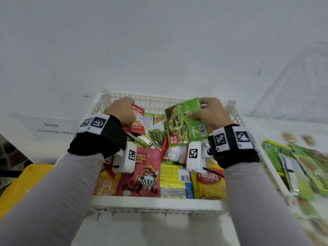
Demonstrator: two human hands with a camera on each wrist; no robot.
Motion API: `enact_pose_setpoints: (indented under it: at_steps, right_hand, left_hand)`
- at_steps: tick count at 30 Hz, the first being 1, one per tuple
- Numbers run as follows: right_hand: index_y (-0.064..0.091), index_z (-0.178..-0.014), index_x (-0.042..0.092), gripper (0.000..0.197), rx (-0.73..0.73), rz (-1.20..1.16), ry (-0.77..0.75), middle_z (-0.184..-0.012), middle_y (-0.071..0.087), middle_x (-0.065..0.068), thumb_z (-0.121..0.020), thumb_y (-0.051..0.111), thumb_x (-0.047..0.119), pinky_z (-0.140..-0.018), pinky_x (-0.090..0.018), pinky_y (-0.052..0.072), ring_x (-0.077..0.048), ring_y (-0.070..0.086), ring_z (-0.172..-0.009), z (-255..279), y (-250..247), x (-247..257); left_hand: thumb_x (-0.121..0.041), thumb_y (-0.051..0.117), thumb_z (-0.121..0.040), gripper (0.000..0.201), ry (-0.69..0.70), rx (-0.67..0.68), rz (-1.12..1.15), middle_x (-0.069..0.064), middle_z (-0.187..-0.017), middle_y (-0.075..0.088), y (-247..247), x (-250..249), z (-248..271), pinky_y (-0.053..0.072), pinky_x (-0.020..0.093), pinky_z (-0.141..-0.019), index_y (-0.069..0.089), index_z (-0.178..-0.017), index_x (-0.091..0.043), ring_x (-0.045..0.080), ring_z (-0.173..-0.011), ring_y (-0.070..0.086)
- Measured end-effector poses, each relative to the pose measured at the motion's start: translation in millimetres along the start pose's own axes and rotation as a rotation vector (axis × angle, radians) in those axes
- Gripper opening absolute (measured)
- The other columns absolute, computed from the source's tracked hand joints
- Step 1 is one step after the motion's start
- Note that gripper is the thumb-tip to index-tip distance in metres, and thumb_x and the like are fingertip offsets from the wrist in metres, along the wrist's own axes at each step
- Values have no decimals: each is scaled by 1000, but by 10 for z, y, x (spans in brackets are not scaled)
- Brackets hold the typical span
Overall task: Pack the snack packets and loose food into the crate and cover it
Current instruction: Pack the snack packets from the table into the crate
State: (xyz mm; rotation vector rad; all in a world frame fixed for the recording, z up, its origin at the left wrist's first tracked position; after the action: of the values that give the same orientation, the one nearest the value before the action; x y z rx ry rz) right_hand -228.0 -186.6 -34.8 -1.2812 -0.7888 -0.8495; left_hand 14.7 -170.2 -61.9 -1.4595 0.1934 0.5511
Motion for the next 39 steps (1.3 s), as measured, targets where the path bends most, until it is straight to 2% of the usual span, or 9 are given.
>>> enact_pose_setpoints:
  at_steps: [4, 8, 13, 17, 21, 28, 31, 35, 39]
  right_hand:
    - [60, -80, 14, 26, 118, -11, -197, -76, 65, -12, -83, 56, -11, -67, -39, 55, -25, 62, -63, 173, -124, 315]
    - [60, -79, 27, 34, 544, 491, -347, -67, 67, 3, -85, 55, -6, -47, -18, 49, -4, 61, -51, 498, 100, 514]
    - [58, -85, 17, 29, 1006, 790, -189, -42, 55, 22, -86, 53, -11, -41, -4, 35, 10, 49, -39, 832, 525, 167]
    - [60, -103, 3, 24, 857, 881, -231, -81, 64, -1, -80, 68, 1, -63, -22, 46, -3, 54, -62, 786, 592, 64]
    - [56, -104, 15, 39, 695, 982, -410, -96, 56, 1, -72, 78, 12, -70, -27, 46, -17, 56, -89, 820, 577, 141]
    - [51, -120, 14, 55, 990, 1141, -226, -82, 40, 15, -73, 79, 20, -63, -23, 43, -9, 48, -76, 981, 669, -84]
    - [53, -123, 11, 44, 1016, 1065, -201, -98, 61, -2, -82, 69, 10, -71, -33, 51, -22, 60, -86, 935, 629, -50]
    - [64, -100, 0, 31, 600, 443, -51, -103, 66, -21, -85, 41, -15, -79, -40, 57, -24, 64, -89, 564, 82, 155]
    - [52, -98, 2, 11, 245, 100, 52, -97, 62, -20, -95, 42, -1, -75, -43, 57, -29, 65, -78, 332, -338, 115]
  left_hand:
    - [9, 57, -77, 57, 12, -98, 178, 16, -126, 53, -140, 26, 0, 45, 29, -71, 49, -130, -10, 26, -99, 54]
    - [7, 65, -75, 54, 60, -140, 339, 14, -117, 57, -311, 46, 20, 44, 22, -61, 57, -124, -13, 27, -96, 57]
    - [7, 71, -72, 49, 128, -68, 588, 3, -66, 51, -380, -96, 128, 46, 22, -54, 62, -117, -12, 15, -57, 53]
    - [11, 69, -75, 46, 149, 33, 724, 6, -72, 57, -291, -250, 205, 58, 22, -58, 62, -116, -7, 18, -61, 61]
    - [6, 66, -81, 39, 145, 61, 861, 10, -87, 64, -250, -318, 218, 59, 24, -61, 60, -117, -8, 20, -75, 67]
    - [17, 58, -81, 46, 201, 155, 1026, 6, -96, 64, -173, -461, 267, 59, 27, -60, 57, -120, -6, 19, -82, 67]
    - [19, 59, -78, 52, 240, 151, 1031, 6, -110, 61, -124, -534, 300, 59, 28, -62, 57, -120, -12, 19, -89, 65]
    - [16, 67, -73, 61, 315, 96, 1006, 13, -126, 57, -96, -637, 346, 59, 31, -72, 53, -127, -9, 24, -108, 61]
    - [12, 72, -70, 68, 352, 77, 990, 10, -132, 54, -65, -705, 401, 54, 37, -86, 50, -132, -8, 25, -120, 54]
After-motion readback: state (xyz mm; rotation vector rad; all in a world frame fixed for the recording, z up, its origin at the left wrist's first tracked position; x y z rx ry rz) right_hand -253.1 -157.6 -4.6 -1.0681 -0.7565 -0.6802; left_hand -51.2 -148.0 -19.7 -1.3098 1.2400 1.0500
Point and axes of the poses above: each hand's wrist, its own z-axis away from the middle knuckle, its own y-axis out of the palm, x = y × z, the point moved 5 cm from there along -z, towards the middle knuckle
